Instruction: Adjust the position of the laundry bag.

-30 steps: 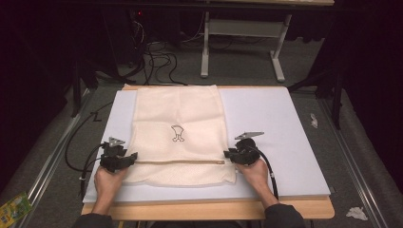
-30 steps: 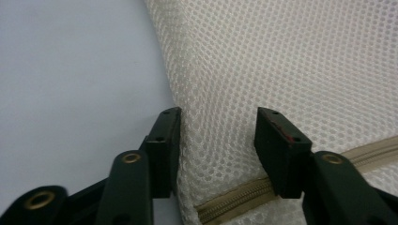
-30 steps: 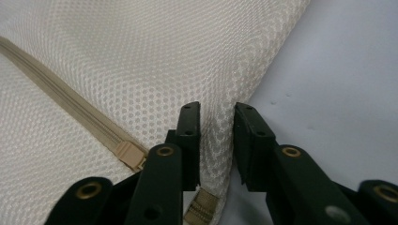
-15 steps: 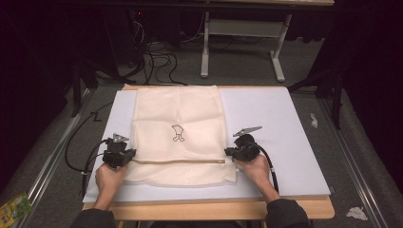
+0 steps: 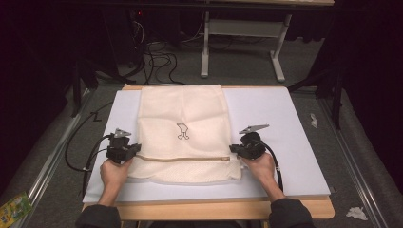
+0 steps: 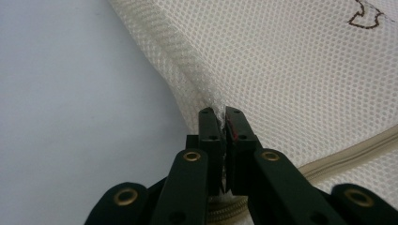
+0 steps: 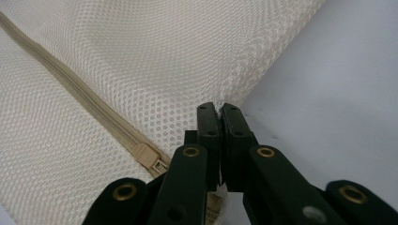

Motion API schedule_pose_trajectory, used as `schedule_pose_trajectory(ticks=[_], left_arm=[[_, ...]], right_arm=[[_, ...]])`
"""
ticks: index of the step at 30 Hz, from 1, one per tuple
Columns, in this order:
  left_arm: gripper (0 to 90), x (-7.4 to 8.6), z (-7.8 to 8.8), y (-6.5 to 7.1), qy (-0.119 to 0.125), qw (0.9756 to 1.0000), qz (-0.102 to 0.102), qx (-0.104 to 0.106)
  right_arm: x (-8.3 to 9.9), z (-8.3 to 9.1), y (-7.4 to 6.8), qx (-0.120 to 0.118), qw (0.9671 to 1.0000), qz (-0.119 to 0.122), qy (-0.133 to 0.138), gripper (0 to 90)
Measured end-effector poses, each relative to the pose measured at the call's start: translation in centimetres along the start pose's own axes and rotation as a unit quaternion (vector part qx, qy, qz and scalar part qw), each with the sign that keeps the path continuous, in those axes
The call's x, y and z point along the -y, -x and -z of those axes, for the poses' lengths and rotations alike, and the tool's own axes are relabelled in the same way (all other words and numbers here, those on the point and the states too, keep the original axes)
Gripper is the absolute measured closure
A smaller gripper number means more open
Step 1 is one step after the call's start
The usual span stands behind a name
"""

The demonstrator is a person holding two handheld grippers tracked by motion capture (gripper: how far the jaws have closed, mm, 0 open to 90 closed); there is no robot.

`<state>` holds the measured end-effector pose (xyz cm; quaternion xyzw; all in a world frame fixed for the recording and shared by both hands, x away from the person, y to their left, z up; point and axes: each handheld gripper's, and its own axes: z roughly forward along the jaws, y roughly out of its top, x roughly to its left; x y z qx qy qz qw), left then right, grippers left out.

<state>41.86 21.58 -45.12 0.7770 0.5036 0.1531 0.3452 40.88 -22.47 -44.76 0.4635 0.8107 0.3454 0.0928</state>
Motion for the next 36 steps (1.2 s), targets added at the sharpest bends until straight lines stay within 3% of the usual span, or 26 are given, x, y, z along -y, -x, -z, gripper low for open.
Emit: schedule_pose_trajectory(ticks=[8, 16, 32, 33, 36], left_arm=[[87.2, -0.8, 0.0, 1.0, 0.01, 0.9999, -0.009, 0.006], [87.2, -1.5, -0.1, 1.4, 0.014, 0.9997, -0.005, 0.021], [87.1, -2.8, -1.3, 3.8, 0.03, 0.9987, -0.01, 0.039], [87.1, -2.9, -1.4, 4.2, 0.029, 0.9989, -0.021, 0.031], [87.0, -3.1, -1.5, 4.7, 0.029, 0.9986, -0.03, 0.033]], right_arm=[[0.3, 1.1, 1.0, 0.008, 0.9998, -0.011, 0.012, 89.4], [0.6, 1.8, 1.6, 0.012, 0.9997, -0.016, 0.014, 89.4], [1.7, 3.9, 3.8, 0.03, 0.9985, -0.032, 0.032, 89.3], [1.7, 4.1, 3.9, 0.03, 0.9984, -0.034, 0.032, 89.3], [1.9, 4.3, 4.1, 0.034, 0.9982, -0.036, 0.033, 89.3]])
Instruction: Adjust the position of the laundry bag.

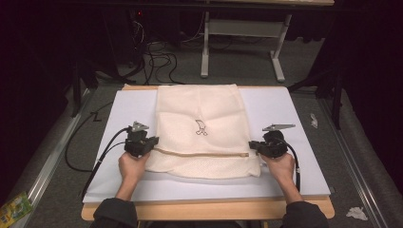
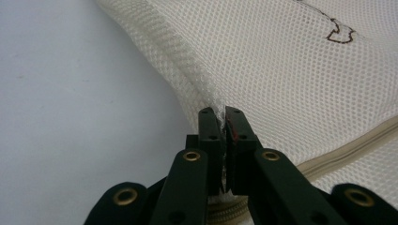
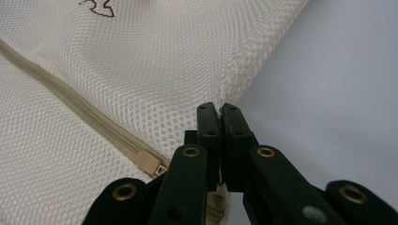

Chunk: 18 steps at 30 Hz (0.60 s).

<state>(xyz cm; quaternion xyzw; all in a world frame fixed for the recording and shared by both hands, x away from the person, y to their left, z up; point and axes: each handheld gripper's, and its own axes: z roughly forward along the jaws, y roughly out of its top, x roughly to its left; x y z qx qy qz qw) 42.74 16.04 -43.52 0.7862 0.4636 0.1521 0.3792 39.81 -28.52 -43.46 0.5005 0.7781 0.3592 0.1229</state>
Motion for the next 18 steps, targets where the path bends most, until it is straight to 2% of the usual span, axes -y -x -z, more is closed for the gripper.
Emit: schedule_pose_trajectory(ticks=[3, 10, 14, 16, 18], left_arm=[[86.9, -0.2, -0.1, 0.3, 0.008, 0.9999, 0.003, 0.007], [86.7, -0.3, -1.0, 1.1, 0.008, 0.9998, 0.006, 0.018], [86.7, -0.5, -1.4, 1.6, 0.007, 0.9997, 0.001, 0.022], [86.5, -0.5, -1.6, 1.9, 0.002, 0.9998, -0.008, 0.017], [86.5, -0.5, -1.7, 2.0, 0.001, 0.9998, -0.009, 0.016]], right_arm=[[0.2, 0.6, 0.4, 0.007, 1.0, -0.004, 0.0, 89.3], [0.9, 1.3, 1.4, 0.016, 0.9998, -0.013, 0.001, 89.2], [1.2, 1.5, 1.8, 0.021, 0.9996, -0.017, 0.001, 89.2], [1.4, 1.5, 2.1, 0.018, 0.9995, -0.024, 0.002, 89.2], [1.5, 1.6, 2.2, 0.02, 0.9996, -0.021, 0.001, 89.2]])
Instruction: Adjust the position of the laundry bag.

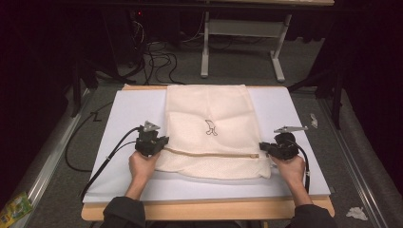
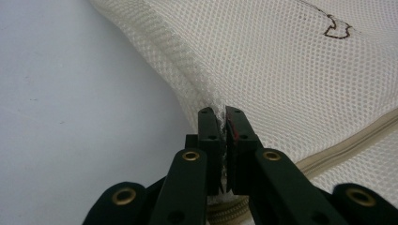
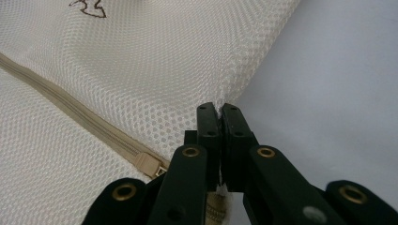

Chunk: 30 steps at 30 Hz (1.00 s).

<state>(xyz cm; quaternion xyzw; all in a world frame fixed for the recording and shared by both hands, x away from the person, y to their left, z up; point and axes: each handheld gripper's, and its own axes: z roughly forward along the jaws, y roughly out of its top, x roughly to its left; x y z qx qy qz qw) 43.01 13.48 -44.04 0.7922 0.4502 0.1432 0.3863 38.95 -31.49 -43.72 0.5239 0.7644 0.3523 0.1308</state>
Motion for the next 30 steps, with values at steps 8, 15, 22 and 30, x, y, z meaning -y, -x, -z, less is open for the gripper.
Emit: schedule_pose_trajectory(ticks=[8, 15, 22, 30], left_arm=[[86.1, 0.5, -0.5, 0.4, -0.011, 0.9999, -0.01, -0.005], [85.3, 0.6, -0.7, 0.4, -0.013, 0.9998, -0.013, -0.01], [83.9, 0.7, -0.9, 0.3, -0.017, 0.9997, -0.015, -0.012], [83.6, 1.2, -1.2, 0.2, -0.021, 0.9995, -0.015, -0.016]], right_arm=[[0.3, -0.2, 0.2, 0.006, 1.0, 0.001, -0.005, 89.2], [0.6, -0.6, 0.4, 0.006, 0.9999, -0.002, -0.011, 88.9], [1.0, -0.9, 0.6, 0.003, 0.9999, -0.01, -0.007, 88.4], [1.3, -1.3, 0.5, 0.007, 0.9999, -0.005, -0.005, 87.7]])
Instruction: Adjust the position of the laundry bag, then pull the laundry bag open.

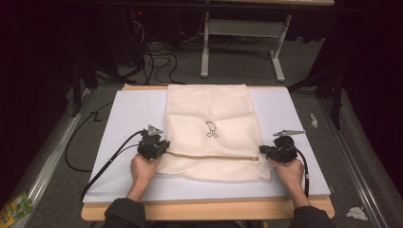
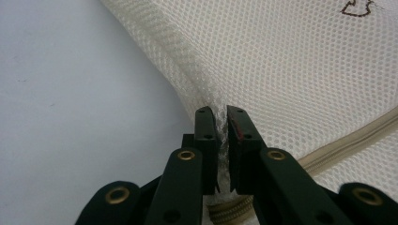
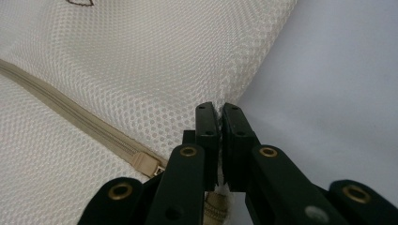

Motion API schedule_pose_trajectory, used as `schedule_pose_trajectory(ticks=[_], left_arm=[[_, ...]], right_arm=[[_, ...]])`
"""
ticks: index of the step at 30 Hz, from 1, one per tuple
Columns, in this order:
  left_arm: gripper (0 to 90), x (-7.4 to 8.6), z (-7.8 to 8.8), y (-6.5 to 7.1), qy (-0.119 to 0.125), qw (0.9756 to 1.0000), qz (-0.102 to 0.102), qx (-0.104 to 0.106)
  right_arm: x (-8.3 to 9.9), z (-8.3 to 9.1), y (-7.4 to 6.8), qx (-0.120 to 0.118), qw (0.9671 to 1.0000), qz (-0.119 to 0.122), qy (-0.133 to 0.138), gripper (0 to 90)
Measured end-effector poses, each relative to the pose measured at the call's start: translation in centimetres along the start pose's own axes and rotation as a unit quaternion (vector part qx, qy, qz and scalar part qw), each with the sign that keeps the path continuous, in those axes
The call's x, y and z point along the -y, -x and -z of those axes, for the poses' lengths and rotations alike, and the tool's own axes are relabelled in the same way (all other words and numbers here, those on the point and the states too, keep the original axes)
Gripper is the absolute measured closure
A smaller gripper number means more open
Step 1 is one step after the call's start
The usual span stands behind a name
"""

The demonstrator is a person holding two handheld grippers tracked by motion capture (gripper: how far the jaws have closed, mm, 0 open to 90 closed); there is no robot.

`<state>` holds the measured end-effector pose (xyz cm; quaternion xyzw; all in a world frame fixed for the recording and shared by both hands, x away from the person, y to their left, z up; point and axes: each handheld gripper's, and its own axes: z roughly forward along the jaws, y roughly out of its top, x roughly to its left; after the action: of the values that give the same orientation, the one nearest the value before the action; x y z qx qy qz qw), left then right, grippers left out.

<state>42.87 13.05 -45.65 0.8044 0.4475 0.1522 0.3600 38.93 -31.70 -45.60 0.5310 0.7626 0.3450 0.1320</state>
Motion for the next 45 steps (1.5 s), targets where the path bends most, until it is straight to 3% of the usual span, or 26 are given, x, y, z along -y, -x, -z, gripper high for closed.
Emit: schedule_pose_trajectory(ticks=[4, 10, 12, 17, 20, 21, 28, 36, 45], left_arm=[[82.2, 0.1, 0.0, 0.0, 0.001, 0.9999, 0.012, 0.0], [77.5, 0.3, 0.2, -0.3, 0.006, 0.9999, 0.009, -0.002], [68.3, 0.4, 0.3, -0.4, 0.007, 0.9999, 0.011, 0.001], [58.7, 0.4, 1.0, -0.8, 0.028, 0.9994, 0.02, 0.002], [55.4, 0.4, 1.4, -0.9, 0.039, 0.999, 0.02, 0.0], [54.5, 0.4, 1.6, -0.9, 0.047, 0.9987, 0.021, 0.002], [52.4, 0.7, 1.9, -1.1, 0.051, 0.9984, 0.024, 0.005], [50.1, 0.8, 2.4, -1.0, 0.053, 0.9982, 0.023, 0.012], [48.6, 0.8, 3.0, -0.2, 0.067, 0.9966, 0.028, 0.04]], right_arm=[[0.2, -0.2, 0.2, -0.004, 1.0, -0.009, 0.0, 86.3], [0.3, -0.3, -0.1, 0.002, 1.0, -0.005, 0.002, 83.3], [0.4, -0.4, -0.2, 0.006, 0.9998, -0.013, 0.011, 75.9], [0.5, -0.1, -0.5, 0.019, 0.9994, -0.008, 0.028, 62.1], [0.6, 0.2, -0.4, 0.024, 0.9989, -0.008, 0.039, 60.1], [0.9, 0.5, -0.2, 0.035, 0.9977, -0.007, 0.057, 58.4], [2.3, 1.2, 1.0, 0.053, 0.9932, -0.029, 0.099, 57.4], [2.9, 1.5, 1.8, 0.07, 0.9909, -0.032, 0.11, 57.6], [3.8, 1.4, 2.8, 0.087, 0.9871, -0.049, 0.125, 56.8]])
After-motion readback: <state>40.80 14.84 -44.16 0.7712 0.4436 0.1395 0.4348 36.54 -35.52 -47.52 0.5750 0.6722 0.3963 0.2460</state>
